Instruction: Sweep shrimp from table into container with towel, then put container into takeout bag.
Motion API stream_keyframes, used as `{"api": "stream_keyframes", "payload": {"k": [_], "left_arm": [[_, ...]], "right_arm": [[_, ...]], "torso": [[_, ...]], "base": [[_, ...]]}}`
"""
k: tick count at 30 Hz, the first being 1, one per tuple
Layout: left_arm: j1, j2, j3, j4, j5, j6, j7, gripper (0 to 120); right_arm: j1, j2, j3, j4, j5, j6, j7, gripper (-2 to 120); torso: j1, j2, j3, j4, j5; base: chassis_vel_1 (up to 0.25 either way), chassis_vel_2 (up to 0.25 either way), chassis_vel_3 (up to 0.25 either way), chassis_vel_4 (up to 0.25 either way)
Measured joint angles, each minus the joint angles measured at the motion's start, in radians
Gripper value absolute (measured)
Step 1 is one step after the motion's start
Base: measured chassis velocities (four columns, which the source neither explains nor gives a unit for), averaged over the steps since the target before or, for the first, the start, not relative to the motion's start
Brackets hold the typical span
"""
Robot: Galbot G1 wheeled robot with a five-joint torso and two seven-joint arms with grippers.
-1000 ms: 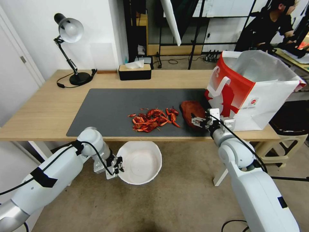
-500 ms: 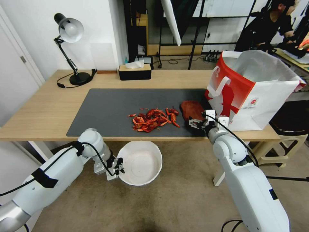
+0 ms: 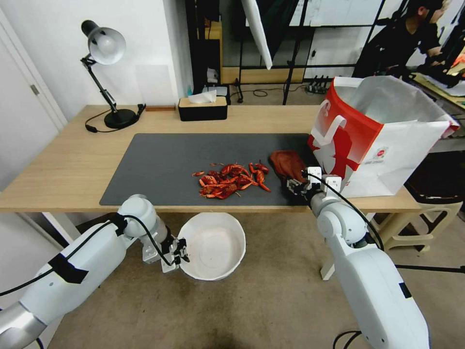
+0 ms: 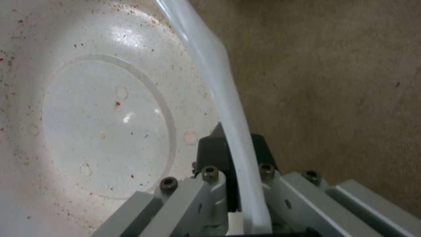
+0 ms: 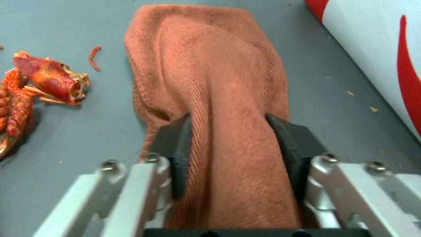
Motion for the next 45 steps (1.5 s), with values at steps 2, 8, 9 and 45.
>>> {"api": "stream_keyframes", "payload": {"k": [2,8,9,45], "left_arm": [[0.001,0.000,0.000,0.000,0.000,0.000,-0.002,0],[0.004,-0.001,0.000,-0.002,0.000,-0.001,-0.007,0],[0.004,-0.001,0.000,-0.003,0.001,-0.001,-0.007,0],[-0.176,-0.117,0.213,0.008,0.044,0.008,-0.002,0]], "right_arm": [[-0.002,0.000,0.001,0.002,0.003,0.000,0.002,33],[-0.009,-0.004,0.011,0.014,0.016,0.026,-0.005,10],[-0.009,-0.007,0.013,0.018,0.017,0.044,-0.016,7],[0.064,-0.109,-0.019,-0.074,-0.157,0.190,-0.289,7]], "torso": [[0.000,0.000,0.000,0.0000,0.0000],[0.000,0.000,0.000,0.0001,0.0003],[0.000,0.000,0.000,0.0001,0.0005],[0.000,0.000,0.000,0.0000,0.0000]], "base": [[0.000,0.000,0.000,0.000],[0.000,0.000,0.000,0.000],[0.000,0.000,0.000,0.000],[0.000,0.000,0.000,0.000]]}}
